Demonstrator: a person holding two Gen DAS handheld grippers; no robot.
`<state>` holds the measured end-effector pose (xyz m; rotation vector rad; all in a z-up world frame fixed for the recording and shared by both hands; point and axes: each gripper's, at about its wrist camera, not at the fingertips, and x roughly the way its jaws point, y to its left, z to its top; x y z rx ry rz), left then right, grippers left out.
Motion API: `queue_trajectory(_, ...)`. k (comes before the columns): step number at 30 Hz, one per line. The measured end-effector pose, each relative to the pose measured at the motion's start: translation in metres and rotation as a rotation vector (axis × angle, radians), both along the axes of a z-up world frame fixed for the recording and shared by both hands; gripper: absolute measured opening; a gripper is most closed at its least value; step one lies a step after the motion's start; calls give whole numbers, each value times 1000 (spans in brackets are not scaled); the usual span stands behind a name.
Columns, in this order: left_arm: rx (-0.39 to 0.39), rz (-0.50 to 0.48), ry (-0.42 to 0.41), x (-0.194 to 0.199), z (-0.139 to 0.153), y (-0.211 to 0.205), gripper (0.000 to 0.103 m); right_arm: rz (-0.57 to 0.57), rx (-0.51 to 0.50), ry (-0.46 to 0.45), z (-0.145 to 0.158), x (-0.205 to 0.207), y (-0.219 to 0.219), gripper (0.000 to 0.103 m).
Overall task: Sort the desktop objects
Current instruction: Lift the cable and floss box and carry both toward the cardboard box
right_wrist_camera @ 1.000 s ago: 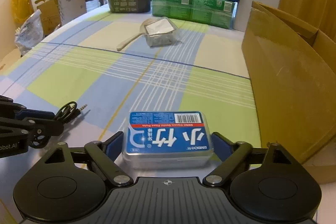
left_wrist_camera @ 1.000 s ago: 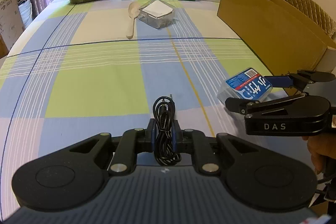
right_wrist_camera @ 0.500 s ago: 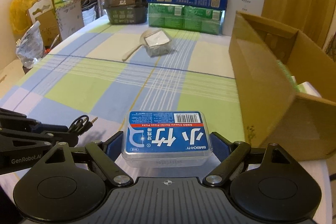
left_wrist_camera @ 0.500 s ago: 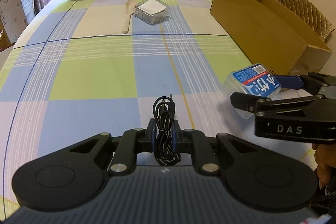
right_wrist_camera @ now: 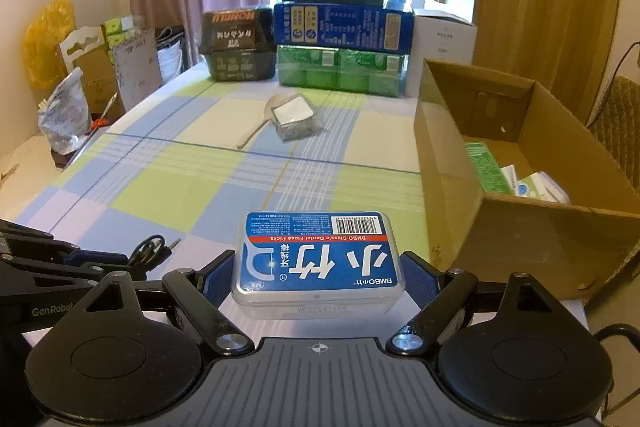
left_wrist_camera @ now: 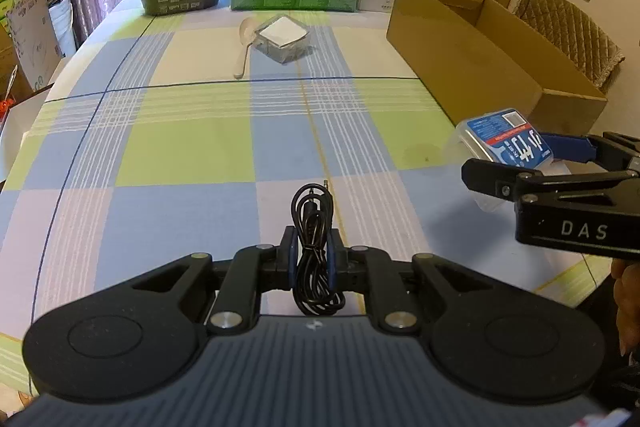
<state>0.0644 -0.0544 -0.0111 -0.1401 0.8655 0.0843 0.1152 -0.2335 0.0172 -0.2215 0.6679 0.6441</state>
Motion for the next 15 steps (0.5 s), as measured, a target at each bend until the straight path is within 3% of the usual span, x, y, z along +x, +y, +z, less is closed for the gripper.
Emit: queue_trajectory(15,12,-52,-36,0,24,-26,11,-61,25,-29,21,-1,-37,83)
